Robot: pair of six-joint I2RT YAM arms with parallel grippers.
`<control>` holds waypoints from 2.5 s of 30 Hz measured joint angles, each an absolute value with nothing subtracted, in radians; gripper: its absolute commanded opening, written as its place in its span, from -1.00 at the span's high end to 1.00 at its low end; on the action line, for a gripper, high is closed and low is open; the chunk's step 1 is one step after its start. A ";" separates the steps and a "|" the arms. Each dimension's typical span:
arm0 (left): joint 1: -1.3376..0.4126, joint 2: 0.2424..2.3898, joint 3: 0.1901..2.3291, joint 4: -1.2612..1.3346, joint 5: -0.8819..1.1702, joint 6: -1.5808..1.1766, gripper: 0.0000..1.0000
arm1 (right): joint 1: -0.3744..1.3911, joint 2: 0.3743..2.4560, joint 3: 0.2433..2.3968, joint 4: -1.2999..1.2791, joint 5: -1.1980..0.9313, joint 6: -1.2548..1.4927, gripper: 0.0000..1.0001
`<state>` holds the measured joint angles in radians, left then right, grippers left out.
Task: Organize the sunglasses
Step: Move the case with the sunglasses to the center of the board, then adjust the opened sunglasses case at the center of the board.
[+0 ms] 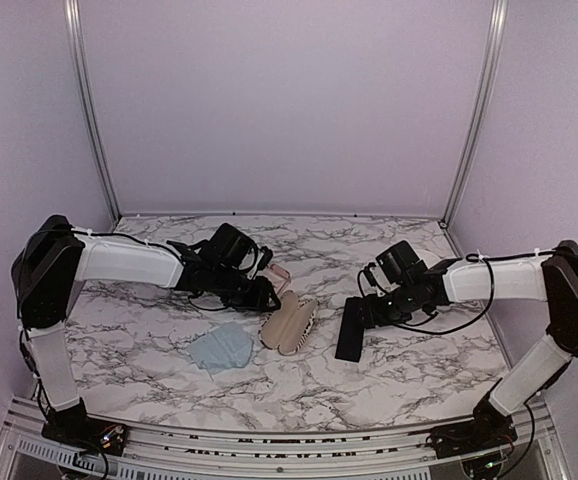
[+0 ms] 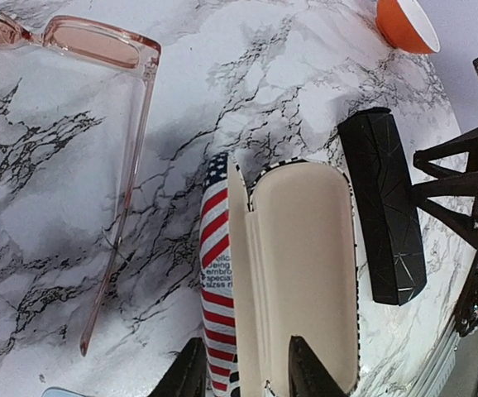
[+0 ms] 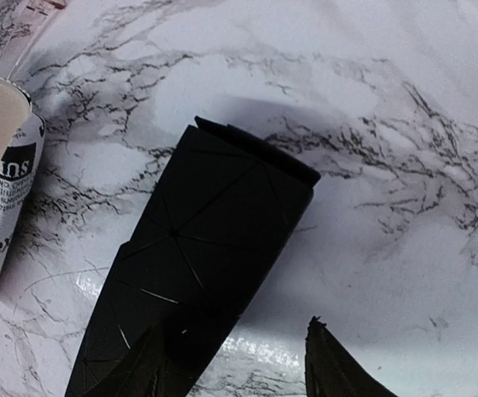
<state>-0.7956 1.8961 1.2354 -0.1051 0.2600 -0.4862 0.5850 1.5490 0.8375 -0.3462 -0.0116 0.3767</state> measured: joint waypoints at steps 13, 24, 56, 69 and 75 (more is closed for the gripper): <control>-0.805 1.952 1.230 -0.107 0.252 -0.482 0.52 | 0.600 1.658 0.910 -0.262 -0.131 0.362 0.03; -0.805 1.952 1.149 -0.093 0.253 -0.536 0.62 | 0.674 1.741 0.963 -0.205 -0.233 0.375 0.05; -0.851 1.943 1.051 0.105 0.403 -0.877 0.33 | 0.692 1.721 0.860 0.049 -0.314 0.669 0.05; -0.857 1.843 1.044 -0.005 0.292 -0.815 -0.20 | 0.645 1.624 0.907 -0.043 -0.319 0.578 -0.01; -0.857 1.784 1.050 -0.077 0.210 -0.775 0.37 | 0.635 1.620 0.928 -0.096 -0.299 0.529 -0.03</control>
